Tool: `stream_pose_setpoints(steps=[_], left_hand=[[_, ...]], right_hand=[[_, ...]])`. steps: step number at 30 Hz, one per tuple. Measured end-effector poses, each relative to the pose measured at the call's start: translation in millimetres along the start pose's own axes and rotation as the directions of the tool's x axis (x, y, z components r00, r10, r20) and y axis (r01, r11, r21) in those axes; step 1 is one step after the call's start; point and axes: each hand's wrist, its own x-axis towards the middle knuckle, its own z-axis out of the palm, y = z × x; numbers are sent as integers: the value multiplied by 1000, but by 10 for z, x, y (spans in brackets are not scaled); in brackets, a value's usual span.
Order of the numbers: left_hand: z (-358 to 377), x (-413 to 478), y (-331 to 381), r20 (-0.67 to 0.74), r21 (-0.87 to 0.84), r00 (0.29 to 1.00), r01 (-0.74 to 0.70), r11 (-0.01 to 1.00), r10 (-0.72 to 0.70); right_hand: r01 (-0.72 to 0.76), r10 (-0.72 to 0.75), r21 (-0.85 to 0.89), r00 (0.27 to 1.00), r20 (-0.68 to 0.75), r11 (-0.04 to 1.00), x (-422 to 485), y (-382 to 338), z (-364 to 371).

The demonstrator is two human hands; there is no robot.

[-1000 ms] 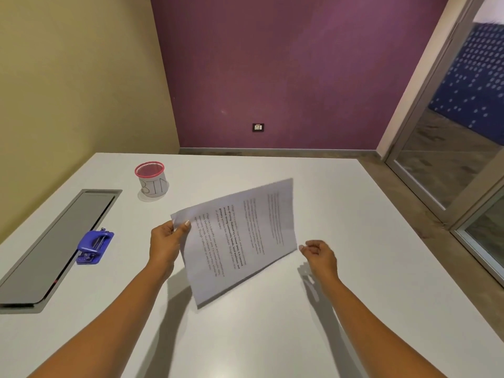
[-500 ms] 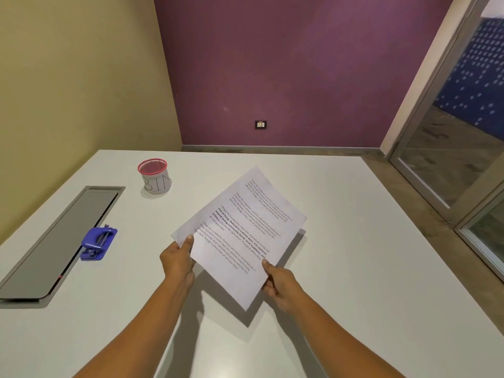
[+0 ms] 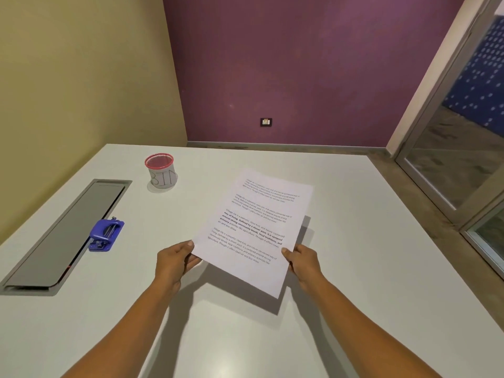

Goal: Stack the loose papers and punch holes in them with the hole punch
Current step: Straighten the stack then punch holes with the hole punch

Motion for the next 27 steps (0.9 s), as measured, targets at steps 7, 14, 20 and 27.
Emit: stream_pose_setpoints(steps=[7,14,20,27], left_hand=[[-407,79,-63,-101,247,994,-24,969,50],[-541,57,-98,-138,482,982,-50,875,132],[-668,126,-28,-140,672,976,-30,740,168],[-914,402,112,-148,748,976,5,664,159]], right_hand=[[33,-35,-85,999,-30,996,170,-14,-282],[4,7,-203,998,57,979,258,35,-236],[-2,34,-331,995,89,944,283,-9,-91],[26,-6,-521,999,40,853,386,-42,156]])
